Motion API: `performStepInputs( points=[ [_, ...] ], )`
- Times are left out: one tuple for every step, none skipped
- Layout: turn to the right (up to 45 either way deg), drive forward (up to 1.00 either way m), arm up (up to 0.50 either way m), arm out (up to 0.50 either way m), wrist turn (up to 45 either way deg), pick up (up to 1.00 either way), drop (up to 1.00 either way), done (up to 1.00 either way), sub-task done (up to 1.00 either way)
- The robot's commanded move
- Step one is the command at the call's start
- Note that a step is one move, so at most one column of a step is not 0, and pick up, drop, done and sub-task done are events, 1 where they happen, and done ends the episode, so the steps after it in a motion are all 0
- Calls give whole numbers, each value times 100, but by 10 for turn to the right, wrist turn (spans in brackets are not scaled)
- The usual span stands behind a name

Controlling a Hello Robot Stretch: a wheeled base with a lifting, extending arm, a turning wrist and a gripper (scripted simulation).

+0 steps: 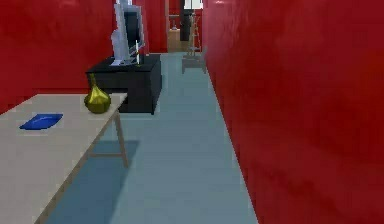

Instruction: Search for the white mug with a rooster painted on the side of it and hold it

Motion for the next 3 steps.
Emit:
performStepInputs(
  points=[
    [0,100,0,0,0,0,0,0,0],
    [0,100,0,0,0,0,0,0,0],
    [0,100,0,0,0,0,0,0,0]
  ],
)
